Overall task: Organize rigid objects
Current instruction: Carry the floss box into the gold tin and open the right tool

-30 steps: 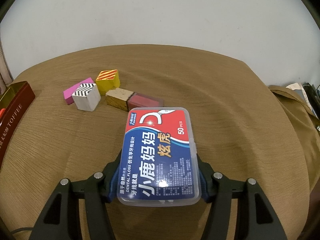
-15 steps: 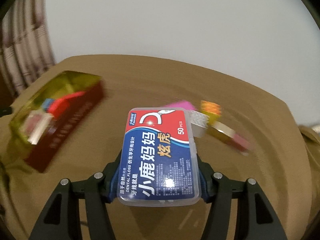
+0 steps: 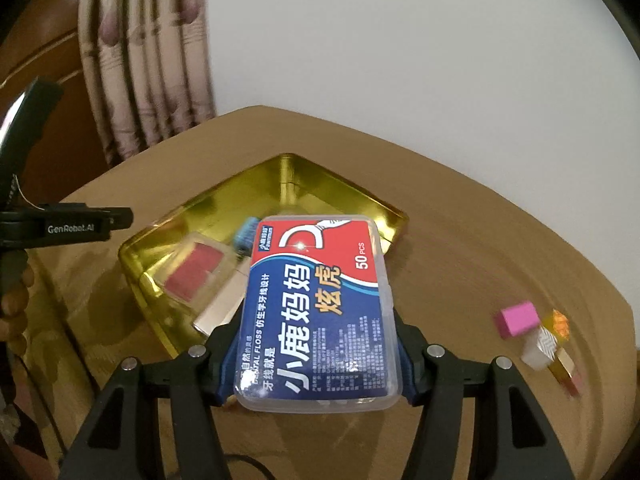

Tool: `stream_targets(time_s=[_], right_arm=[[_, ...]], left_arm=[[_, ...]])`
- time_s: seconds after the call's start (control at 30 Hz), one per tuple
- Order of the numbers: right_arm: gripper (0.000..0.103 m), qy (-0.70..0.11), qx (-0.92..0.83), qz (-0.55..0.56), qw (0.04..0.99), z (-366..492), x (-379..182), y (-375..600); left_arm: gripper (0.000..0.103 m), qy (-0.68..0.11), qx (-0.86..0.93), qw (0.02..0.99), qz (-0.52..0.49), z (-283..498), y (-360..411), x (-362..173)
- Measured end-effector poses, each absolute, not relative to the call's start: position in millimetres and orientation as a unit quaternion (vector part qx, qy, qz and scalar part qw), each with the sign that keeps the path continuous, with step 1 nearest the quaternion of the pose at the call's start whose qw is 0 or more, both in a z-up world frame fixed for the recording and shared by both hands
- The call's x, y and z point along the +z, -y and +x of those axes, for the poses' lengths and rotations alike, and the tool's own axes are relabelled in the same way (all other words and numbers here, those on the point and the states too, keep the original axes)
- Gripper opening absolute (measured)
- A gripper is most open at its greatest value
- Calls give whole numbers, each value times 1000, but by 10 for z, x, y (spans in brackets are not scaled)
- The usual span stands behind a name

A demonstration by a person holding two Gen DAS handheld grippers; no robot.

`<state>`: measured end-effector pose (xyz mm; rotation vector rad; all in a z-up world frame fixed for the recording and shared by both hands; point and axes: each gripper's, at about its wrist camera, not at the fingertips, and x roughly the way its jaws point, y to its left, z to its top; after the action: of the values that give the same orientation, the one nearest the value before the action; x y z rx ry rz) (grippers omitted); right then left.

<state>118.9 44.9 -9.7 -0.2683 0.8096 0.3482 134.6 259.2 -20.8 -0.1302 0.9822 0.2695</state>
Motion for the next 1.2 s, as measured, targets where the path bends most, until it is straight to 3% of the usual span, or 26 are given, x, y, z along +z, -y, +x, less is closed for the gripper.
stream_targets(time_s=[0.43, 1.2], right_arm=[[61, -420, 168, -147, 880, 1509, -427, -818], [62, -424, 126, -143, 885, 1943, -389, -914]], left_arm=[[71, -470, 126, 872, -57, 1358, -2562, -226], [72, -470, 122, 872, -61, 1377, -2567, -242]])
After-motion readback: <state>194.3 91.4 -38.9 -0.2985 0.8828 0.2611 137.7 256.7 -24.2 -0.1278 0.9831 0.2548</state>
